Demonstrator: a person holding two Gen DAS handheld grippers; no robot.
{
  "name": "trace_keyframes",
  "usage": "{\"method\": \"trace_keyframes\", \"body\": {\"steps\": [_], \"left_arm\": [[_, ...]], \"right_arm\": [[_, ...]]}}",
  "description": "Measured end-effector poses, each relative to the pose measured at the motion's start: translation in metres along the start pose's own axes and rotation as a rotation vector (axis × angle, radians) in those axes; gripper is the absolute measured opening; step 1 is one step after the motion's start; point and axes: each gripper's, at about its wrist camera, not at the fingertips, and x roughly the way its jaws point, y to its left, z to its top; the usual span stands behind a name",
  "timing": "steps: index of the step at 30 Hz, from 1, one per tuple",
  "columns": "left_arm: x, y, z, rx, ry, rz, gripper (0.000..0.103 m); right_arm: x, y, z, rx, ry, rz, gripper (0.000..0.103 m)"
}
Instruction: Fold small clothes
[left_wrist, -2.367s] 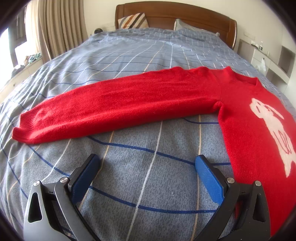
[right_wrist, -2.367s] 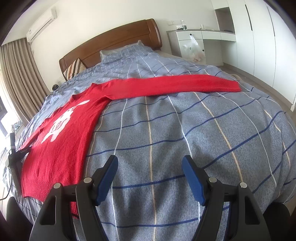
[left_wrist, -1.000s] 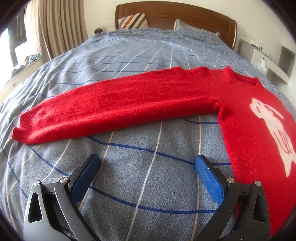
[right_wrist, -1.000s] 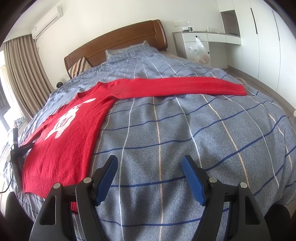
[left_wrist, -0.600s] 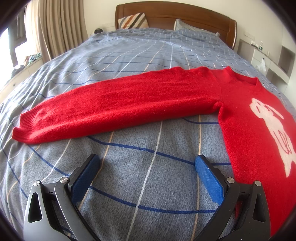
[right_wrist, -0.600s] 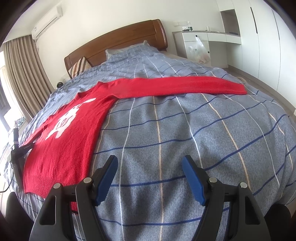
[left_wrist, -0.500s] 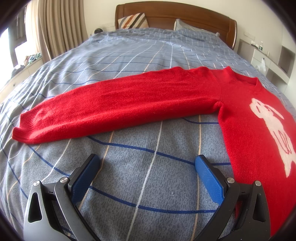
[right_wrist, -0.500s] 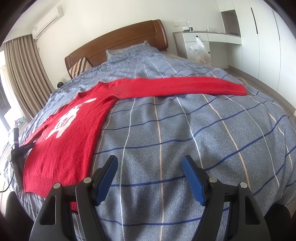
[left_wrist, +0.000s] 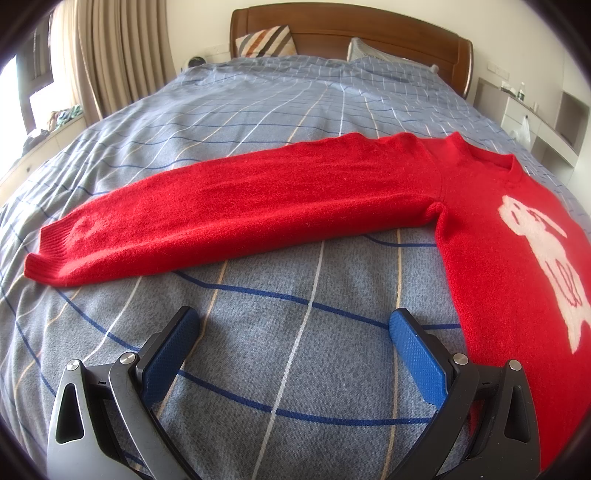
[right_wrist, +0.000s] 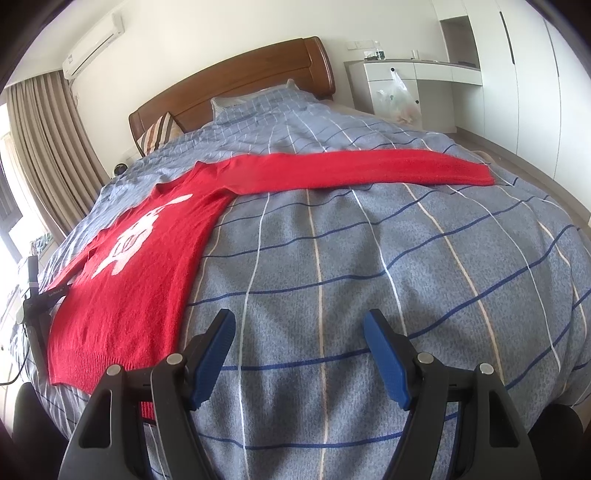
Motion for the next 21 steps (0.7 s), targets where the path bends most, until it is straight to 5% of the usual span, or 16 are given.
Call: {"method": "trace_keyframes", "body": {"steps": [21], "left_arm": [[-0.0002,-0.0002,-0.0002,0.000,0.000,0.000,0.103]], "right_arm": [[0.0027,0.0010,-0.0010,-0.007,0.013,0.000,0.072]]}}
